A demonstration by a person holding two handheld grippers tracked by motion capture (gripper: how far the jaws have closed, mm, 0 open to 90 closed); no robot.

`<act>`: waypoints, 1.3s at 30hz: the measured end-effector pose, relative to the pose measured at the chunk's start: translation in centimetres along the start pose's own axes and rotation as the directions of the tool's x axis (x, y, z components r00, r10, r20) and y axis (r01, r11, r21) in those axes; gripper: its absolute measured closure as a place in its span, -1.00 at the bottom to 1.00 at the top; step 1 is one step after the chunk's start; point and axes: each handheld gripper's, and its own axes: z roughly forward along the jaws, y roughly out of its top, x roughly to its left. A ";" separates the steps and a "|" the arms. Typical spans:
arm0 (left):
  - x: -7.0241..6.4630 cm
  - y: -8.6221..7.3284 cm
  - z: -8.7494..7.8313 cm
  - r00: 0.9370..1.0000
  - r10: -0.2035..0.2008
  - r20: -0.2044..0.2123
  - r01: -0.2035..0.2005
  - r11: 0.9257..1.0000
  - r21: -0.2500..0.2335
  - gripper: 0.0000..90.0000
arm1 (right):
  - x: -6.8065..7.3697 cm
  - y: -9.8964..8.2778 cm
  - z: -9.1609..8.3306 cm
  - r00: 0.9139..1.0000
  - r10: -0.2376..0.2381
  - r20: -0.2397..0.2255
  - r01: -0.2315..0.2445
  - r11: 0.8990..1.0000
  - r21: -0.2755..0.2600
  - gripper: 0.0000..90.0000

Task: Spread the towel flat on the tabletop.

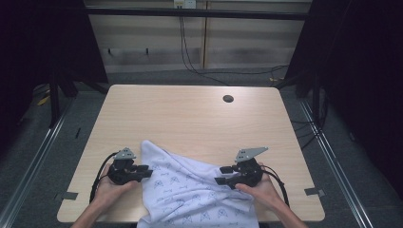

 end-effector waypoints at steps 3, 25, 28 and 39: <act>0.1 0.1 0.1 1.000 -0.007 0.004 0.007 1.000 -0.007 0.49 | -0.7 0.2 1.1 0.999 0.029 0.029 -0.029 0.999 0.016 0.48; 2.6 3.7 3.3 0.996 -0.006 -0.085 0.004 1.000 -0.024 0.51 | -11.2 1.2 -6.4 0.884 0.219 0.413 -0.140 0.967 -0.213 0.42; 2.6 3.8 3.3 0.996 -0.018 -0.086 0.015 0.999 -0.031 0.50 | -9.4 0.9 -5.6 0.917 0.159 0.367 -0.114 0.983 -0.141 0.41; 3.9 4.8 4.3 0.986 0.028 -0.163 -0.036 0.998 -0.048 0.80 | -8.2 -0.4 -1.1 0.945 0.097 0.314 -0.116 0.992 0.044 0.36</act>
